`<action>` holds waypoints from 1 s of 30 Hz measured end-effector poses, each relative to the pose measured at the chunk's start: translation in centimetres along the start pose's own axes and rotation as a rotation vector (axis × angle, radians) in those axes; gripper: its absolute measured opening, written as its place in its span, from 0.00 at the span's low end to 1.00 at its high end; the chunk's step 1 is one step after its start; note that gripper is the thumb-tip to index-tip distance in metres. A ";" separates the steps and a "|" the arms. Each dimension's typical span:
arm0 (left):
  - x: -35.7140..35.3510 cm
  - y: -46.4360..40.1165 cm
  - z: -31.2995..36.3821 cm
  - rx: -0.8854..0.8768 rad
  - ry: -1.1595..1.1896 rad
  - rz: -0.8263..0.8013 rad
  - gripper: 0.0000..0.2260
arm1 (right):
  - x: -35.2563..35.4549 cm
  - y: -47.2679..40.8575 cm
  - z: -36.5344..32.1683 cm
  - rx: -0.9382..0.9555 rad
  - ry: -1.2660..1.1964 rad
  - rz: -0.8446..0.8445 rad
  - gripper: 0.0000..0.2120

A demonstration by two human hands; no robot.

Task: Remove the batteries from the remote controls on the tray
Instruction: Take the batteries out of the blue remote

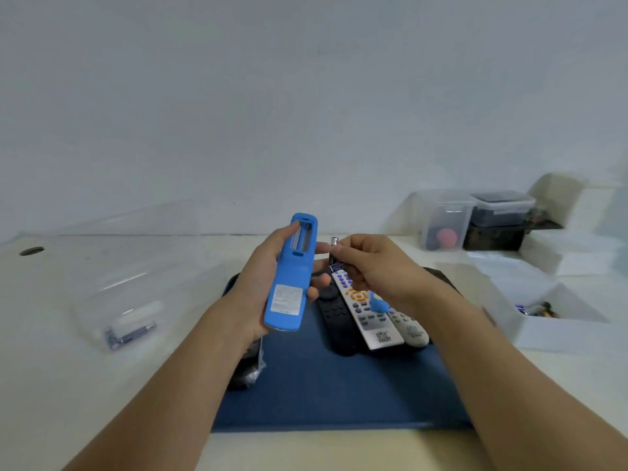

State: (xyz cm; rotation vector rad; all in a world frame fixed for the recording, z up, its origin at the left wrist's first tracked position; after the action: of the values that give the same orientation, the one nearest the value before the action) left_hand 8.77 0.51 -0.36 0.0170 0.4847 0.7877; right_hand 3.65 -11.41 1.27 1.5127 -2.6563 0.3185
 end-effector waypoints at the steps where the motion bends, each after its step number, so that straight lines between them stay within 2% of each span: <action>1: 0.0 -0.1 0.1 -0.015 -0.021 -0.004 0.21 | 0.0 0.0 0.0 0.007 0.034 0.005 0.11; 4: 0.5 -0.4 0.3 -0.069 -0.088 0.029 0.15 | 0.0 0.2 -0.1 0.038 0.099 0.001 0.16; 8: 0.4 -0.7 0.1 -0.096 -0.145 0.021 0.11 | 0.7 0.0 0.5 -0.014 0.017 0.064 0.13; 12: 0.1 -0.5 -0.1 -0.075 -0.080 0.029 0.18 | 3.3 0.0 1.6 -0.113 -0.184 0.244 0.13; 15: -0.4 -0.6 -0.6 -0.028 -0.001 0.003 0.30 | 4.3 0.4 -0.1 -0.002 -0.287 0.309 0.14; 17: -0.5 -0.8 -1.0 0.000 0.022 -0.013 0.33 | 4.4 1.0 -2.2 0.118 -0.255 0.342 0.10; 20: -0.8 -0.6 -1.0 -0.030 -0.001 -0.017 0.27 | 3.4 1.9 -5.2 0.309 -0.019 0.327 0.05; 23: -1.3 -0.3 -0.8 -0.081 -0.072 -0.024 0.23 | 2.2 2.4 -6.3 0.375 0.160 0.307 0.04; 27: -1.5 -0.2 -0.8 -0.112 -0.125 -0.013 0.24 | 2.7 2.9 -6.0 0.329 0.035 0.369 0.10; 30: -1.5 -0.1 -0.7 -0.127 -0.120 -0.009 0.25 | 3.0 3.4 -5.9 0.317 -0.032 0.424 0.11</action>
State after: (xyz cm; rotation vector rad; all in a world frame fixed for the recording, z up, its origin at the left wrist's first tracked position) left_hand 7.59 -0.70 -0.32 -0.0560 0.3204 0.8028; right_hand -1.04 -10.98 7.04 0.9958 -3.0496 0.7763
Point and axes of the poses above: each hand's wrist, its own y-axis away from the middle knuckle, its own x-axis out of the back of the hand, z = x × y, the point moved 10 cm from there along -y, towards the middle knuckle, and after that the axes turned 6 degrees about z, right-handed, at the moved point
